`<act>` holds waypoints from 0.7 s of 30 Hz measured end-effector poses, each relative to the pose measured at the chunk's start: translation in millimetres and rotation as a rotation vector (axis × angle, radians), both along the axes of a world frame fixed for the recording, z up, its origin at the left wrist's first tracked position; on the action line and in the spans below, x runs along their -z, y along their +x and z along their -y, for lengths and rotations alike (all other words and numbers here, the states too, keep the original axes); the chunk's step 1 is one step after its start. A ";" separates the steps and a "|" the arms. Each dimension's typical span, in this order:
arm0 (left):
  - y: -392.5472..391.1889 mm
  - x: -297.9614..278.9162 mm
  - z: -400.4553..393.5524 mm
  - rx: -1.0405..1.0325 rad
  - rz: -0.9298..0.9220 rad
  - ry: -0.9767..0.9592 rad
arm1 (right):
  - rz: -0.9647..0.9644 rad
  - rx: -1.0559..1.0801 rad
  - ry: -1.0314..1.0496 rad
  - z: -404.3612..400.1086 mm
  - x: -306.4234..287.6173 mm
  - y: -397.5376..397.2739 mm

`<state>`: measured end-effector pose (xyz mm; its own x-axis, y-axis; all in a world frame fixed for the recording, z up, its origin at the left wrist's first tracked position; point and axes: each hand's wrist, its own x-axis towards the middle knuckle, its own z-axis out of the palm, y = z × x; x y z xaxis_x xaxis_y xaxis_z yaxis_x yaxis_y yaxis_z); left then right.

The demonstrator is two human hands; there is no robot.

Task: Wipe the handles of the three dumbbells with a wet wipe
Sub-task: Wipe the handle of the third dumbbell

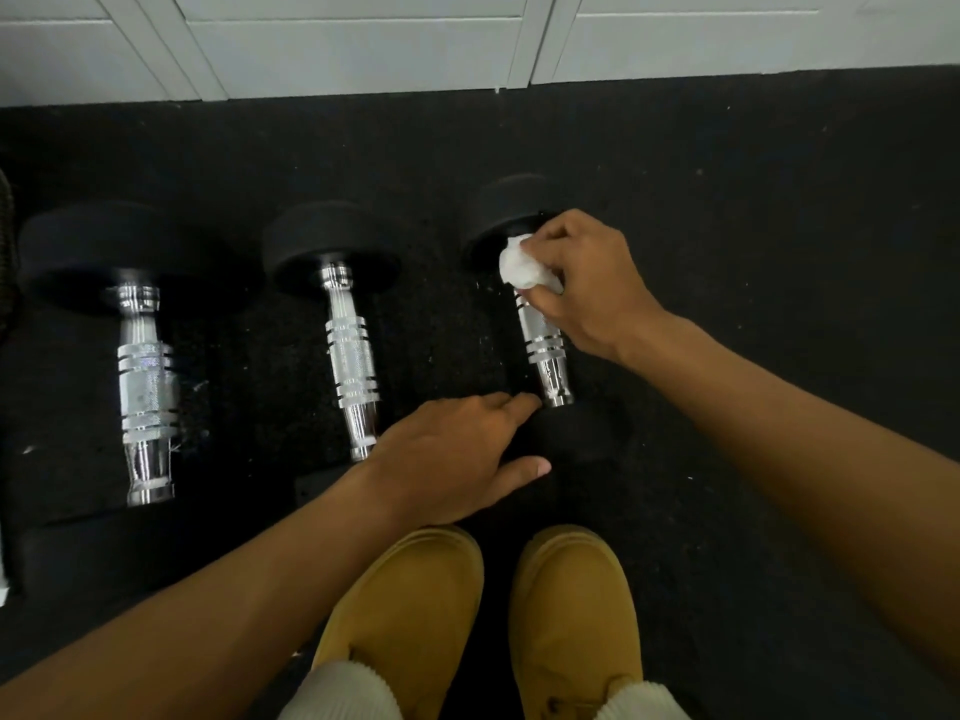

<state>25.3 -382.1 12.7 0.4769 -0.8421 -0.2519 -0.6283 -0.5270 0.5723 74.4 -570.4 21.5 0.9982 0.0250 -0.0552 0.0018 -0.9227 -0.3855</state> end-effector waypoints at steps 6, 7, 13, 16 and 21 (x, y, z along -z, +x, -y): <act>-0.4 -1.6 -0.7 -0.002 0.010 0.000 | -0.195 -0.106 0.093 2.9 -6.8 -19.1; -0.4 -1.7 -0.9 -0.001 0.012 0.003 | -0.261 -0.159 0.077 6.5 -11.0 -25.9; -1.0 -1.2 0.9 0.005 0.018 -0.001 | -0.649 -0.184 0.152 20.8 -32.3 -44.2; -0.3 -1.1 1.8 0.007 0.021 -0.005 | -0.741 -0.241 0.079 18.9 -37.6 -34.4; -0.2 -2.5 0.5 0.016 0.038 0.001 | -0.718 -0.255 0.015 15.0 -35.2 -32.7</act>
<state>25.2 -382.7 15.2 0.4724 -0.8497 -0.2343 -0.6583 -0.5169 0.5472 41.7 -585.4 56.7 0.6805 0.2553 -0.6869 -0.0422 -0.9222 -0.3845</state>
